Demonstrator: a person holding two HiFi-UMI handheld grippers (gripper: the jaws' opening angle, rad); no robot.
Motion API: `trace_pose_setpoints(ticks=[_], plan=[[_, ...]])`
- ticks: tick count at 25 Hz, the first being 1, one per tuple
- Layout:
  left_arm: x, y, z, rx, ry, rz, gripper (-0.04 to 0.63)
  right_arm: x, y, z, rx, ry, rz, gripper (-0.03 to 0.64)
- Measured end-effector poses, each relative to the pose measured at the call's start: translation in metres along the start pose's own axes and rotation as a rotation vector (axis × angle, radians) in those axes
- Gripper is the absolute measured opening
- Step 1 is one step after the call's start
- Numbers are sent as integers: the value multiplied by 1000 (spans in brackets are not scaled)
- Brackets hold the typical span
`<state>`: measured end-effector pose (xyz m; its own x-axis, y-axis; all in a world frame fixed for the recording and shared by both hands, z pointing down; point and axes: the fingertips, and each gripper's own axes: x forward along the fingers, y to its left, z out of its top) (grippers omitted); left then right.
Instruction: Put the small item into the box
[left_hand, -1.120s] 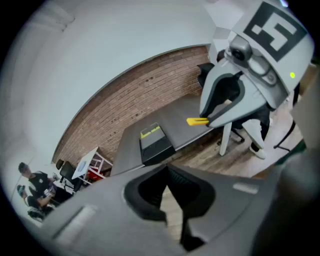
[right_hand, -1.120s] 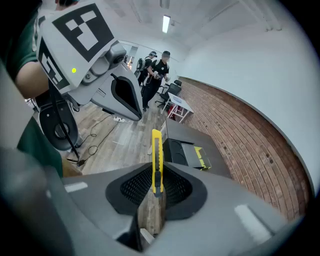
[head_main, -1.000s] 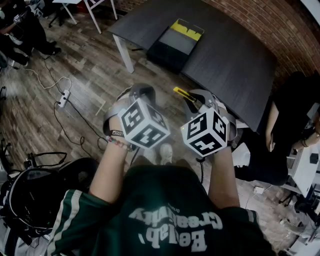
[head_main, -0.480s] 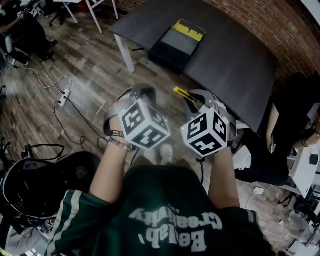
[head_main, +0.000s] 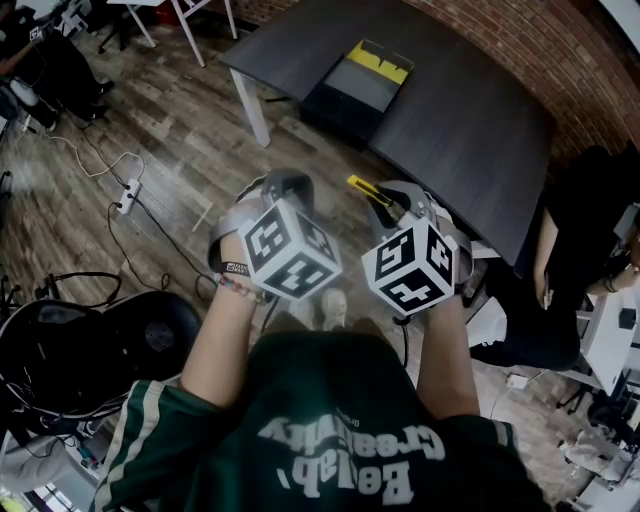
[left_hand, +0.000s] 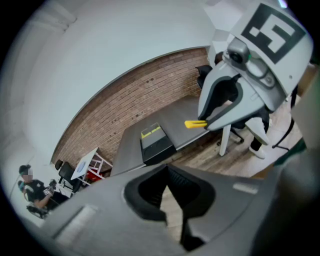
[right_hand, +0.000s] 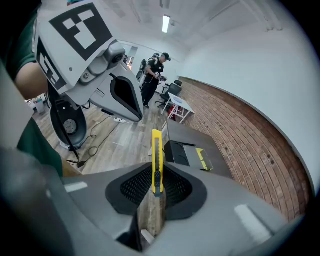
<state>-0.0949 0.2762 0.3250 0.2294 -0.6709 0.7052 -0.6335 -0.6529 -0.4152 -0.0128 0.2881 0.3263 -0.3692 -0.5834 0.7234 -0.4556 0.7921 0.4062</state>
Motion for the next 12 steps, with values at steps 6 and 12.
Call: trace_pose_setpoints(ticks=[6, 12], plan=[[-6, 0, -5, 1, -10, 0, 3, -2, 8, 4, -2, 2, -4, 71], [-11, 1, -11, 5, -19, -1, 3, -2, 17, 7, -1, 8, -8, 71]])
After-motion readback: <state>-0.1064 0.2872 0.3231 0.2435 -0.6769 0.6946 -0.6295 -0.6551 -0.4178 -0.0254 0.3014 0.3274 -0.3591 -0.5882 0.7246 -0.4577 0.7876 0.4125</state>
